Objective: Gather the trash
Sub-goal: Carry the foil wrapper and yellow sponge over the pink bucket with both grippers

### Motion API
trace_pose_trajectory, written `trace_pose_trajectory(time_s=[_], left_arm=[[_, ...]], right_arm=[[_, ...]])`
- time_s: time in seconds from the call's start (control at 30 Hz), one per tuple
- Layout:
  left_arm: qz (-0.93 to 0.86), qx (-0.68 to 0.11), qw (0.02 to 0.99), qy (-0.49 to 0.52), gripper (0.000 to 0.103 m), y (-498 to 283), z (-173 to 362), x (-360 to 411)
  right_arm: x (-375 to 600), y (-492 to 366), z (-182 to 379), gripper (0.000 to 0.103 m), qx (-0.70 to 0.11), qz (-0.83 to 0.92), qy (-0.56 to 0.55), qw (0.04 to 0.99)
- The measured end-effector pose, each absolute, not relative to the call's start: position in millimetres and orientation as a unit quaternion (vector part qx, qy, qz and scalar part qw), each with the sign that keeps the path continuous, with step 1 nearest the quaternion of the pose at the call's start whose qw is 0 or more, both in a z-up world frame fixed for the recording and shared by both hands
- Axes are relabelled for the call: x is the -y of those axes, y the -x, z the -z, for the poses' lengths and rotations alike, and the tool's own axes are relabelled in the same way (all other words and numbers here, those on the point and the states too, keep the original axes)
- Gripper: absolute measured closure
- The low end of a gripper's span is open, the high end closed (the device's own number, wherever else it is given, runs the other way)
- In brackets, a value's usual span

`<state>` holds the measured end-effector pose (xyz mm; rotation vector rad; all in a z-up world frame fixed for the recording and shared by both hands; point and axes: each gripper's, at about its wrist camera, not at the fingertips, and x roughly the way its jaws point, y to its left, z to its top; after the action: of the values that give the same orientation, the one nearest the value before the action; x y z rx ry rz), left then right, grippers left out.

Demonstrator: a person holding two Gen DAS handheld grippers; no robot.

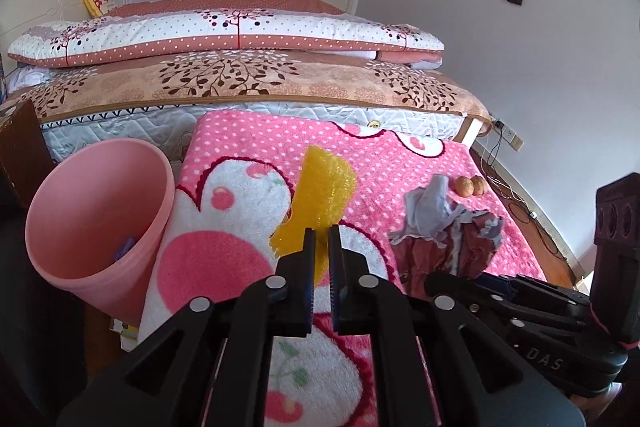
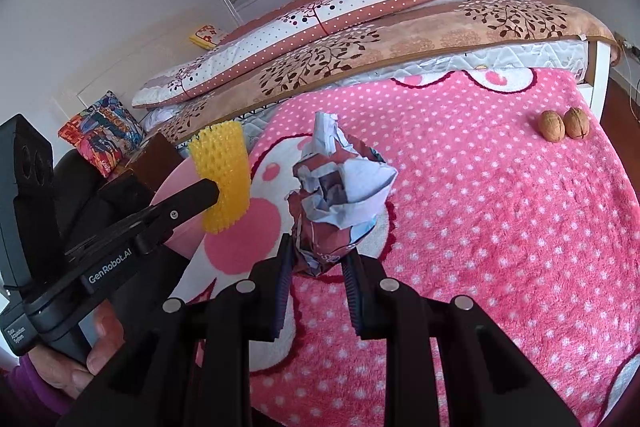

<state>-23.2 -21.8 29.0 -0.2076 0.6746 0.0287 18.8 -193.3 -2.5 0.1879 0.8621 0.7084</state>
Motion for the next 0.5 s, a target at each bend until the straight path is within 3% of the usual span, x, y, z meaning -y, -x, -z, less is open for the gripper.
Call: trace_pose_trajectory(time_s=[0.5], left_arm=[[-0.029, -0.263, 0.96, 0.092, 0.097, 91.8, -47.7, -0.6]], right_arm=[[140.8, 16.5, -17.3, 0.08, -0.387, -0.359, -0.06, 0.847]])
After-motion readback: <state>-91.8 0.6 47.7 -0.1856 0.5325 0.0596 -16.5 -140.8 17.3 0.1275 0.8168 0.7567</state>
